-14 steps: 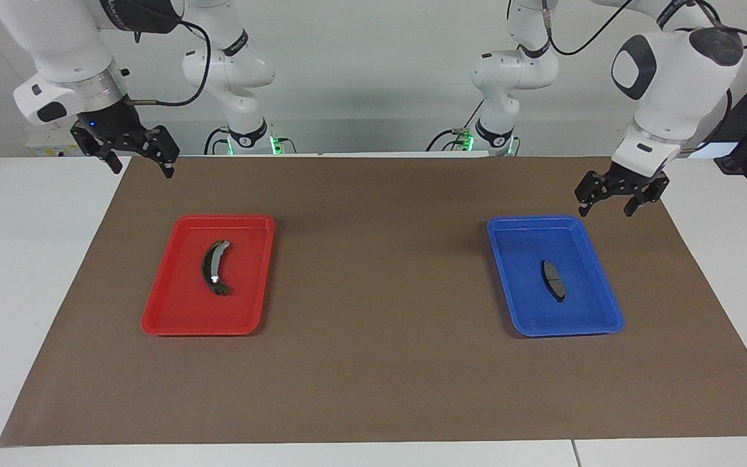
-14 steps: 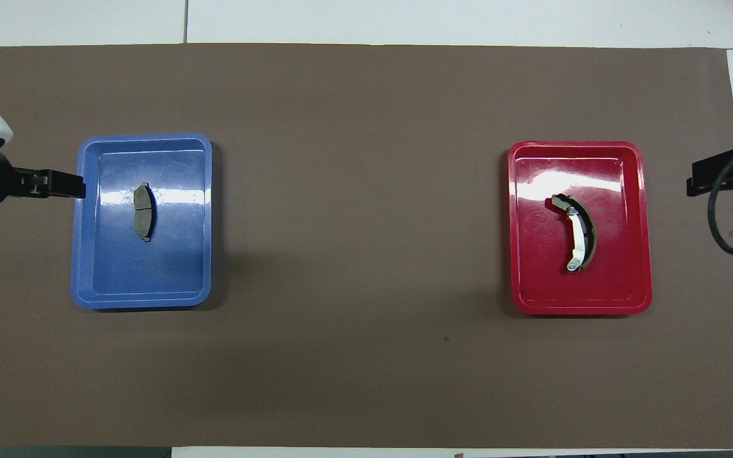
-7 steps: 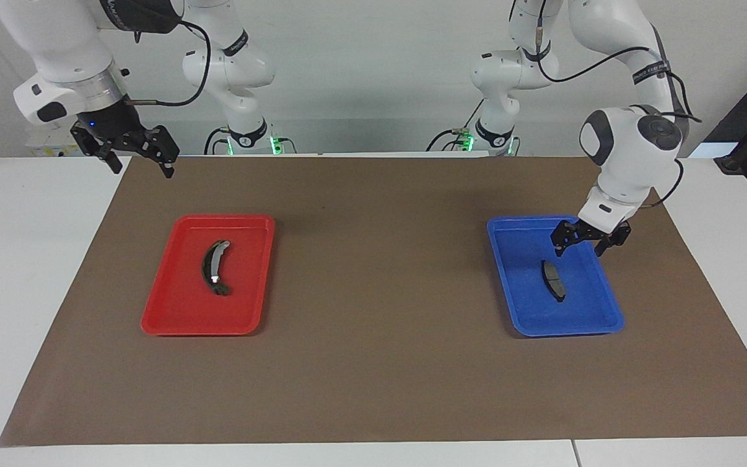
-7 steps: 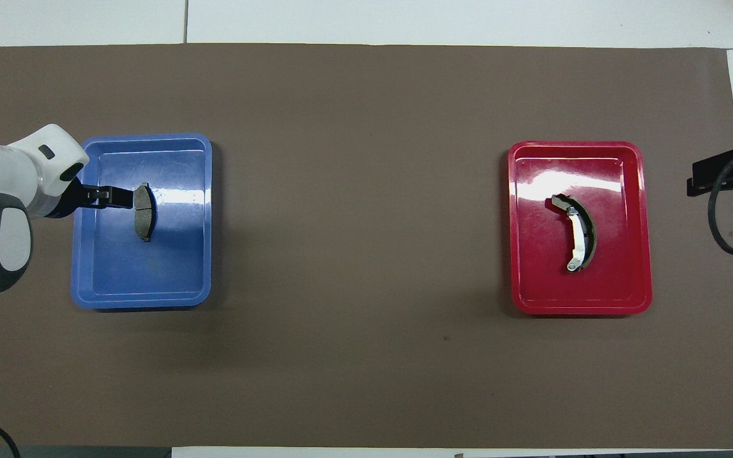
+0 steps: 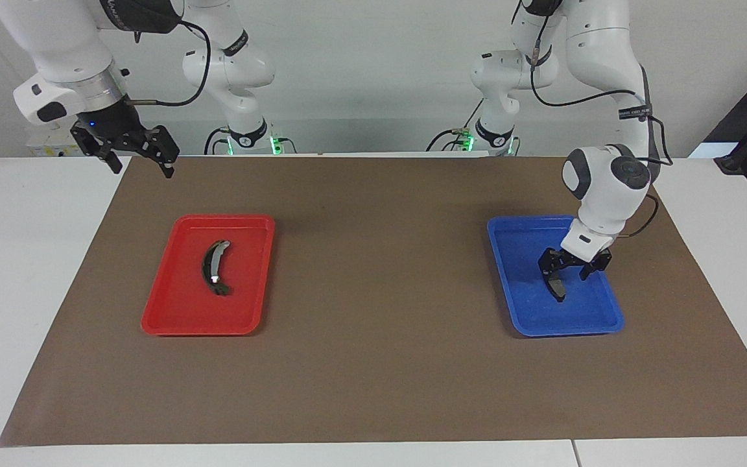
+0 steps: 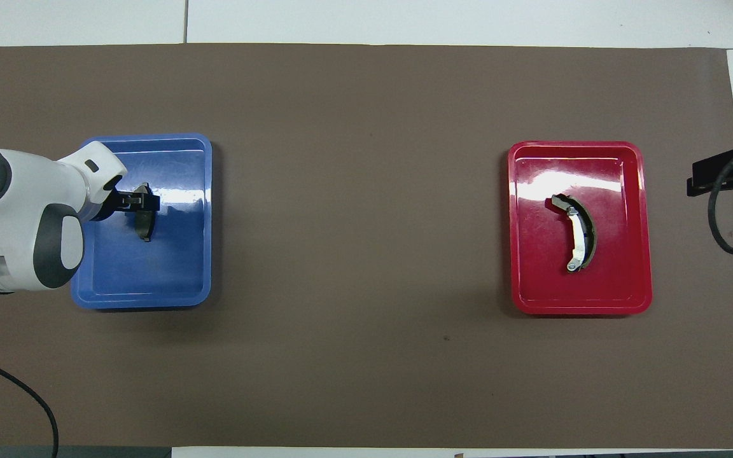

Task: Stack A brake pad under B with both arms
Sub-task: 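Grasp the dark brake pad with the left gripper and lift it, then carry the dark pad to the table center while the right gripper reaches the silver pad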

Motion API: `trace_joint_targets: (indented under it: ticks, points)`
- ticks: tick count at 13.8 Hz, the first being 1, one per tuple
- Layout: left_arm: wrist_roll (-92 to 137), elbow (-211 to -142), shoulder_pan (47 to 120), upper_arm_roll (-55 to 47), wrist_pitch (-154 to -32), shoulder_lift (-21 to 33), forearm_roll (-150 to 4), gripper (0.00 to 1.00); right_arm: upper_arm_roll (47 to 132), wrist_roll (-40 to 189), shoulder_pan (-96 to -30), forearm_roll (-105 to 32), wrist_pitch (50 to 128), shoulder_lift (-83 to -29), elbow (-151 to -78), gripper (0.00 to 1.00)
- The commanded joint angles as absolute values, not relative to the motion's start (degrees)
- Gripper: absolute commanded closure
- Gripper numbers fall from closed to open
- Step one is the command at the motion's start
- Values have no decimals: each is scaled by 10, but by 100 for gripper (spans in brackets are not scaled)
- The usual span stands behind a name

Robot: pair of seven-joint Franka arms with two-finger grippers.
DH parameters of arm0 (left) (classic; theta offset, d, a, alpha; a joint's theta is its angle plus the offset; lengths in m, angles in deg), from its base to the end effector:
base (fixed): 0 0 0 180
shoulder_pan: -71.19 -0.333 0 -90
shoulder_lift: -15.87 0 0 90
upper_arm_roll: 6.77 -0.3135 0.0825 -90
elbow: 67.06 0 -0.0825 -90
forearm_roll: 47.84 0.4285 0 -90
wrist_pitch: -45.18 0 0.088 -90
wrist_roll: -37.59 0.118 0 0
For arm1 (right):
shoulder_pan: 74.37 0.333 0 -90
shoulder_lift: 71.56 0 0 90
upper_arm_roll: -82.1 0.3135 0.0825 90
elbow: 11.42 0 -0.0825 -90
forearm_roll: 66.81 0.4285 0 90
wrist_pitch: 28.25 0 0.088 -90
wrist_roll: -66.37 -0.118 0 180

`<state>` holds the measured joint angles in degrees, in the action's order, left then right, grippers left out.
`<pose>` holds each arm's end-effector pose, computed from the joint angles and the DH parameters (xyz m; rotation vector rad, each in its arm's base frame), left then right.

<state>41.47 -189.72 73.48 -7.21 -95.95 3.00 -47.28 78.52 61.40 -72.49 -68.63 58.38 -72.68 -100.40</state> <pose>0.6081 -0.0196 0.2634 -3.1234 0.1682 -0.1527 0.5865 -0.0217 0.6267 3.1049 -0.1833 -0.0321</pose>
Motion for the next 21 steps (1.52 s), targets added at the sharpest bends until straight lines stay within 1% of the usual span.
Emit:
trace_joint_targets:
  ticks: [1,3,4,6,7,8,10,11,13,15,16,17,18,19,20,21]
  points:
    - [408,-1908,734,-72,-979,23,-464,18,786,625,-730,-683,578,-731,-1006,0]
    - [408,-1915,737,-72,-978,25,-464,21,786,625,-731,-683,579,-731,-1006,0]
    - [407,-1917,738,-72,-977,26,-464,30,786,625,-731,-683,577,-731,-1006,0]
    - [385,-1919,740,-72,-967,28,-464,67,786,625,-731,-683,579,-731,-1007,0]
    - [372,-1918,741,-72,-953,33,-464,78,785,625,-731,-683,578,-731,-1007,0]
    - [360,-1917,742,-72,-939,44,-464,85,785,625,-731,-683,577,-731,-1007,0]
    - [353,-1907,750,-72,-877,79,-464,91,785,625,-731,-683,578,-731,-1007,0]
    - [352,-1889,764,-72,-852,88,-464,93,785,625,-731,-683,578,-731,-1007,0]
    - [307,-1836,807,-72,-816,81,-464,92,785,623,-731,-683,579,-731,-1010,0]
    - [257,-1819,854,-71,-839,73,-464,92,785,624,-732,-683,580,-740,-1027,0]
    - [226,-1812,885,-71,-844,70,-465,92,783,624,-736,-682,596,-750,-1051,0]
    - [190,-1798,912,-71,-844,58,-466,92,783,622,-734,-680,633,-762,-1082,0]
    - [150,-1779,937,-71,-843,45,-467,92,783,623,-733,-680,688,-783,-1137,0]
    - [115,-1761,960,-71,-843,34,-467,91,783,623,-734,-670,761,-806,-1210,0]
    - [90,-1746,981,-71,-839,27,-468,91,783,623,-731,-650,809,-815,-1258,0]
    - [67,-1731,1005,-72,-838,9,-469,91,783,624,-729,-645,831,-809,-1282,0]
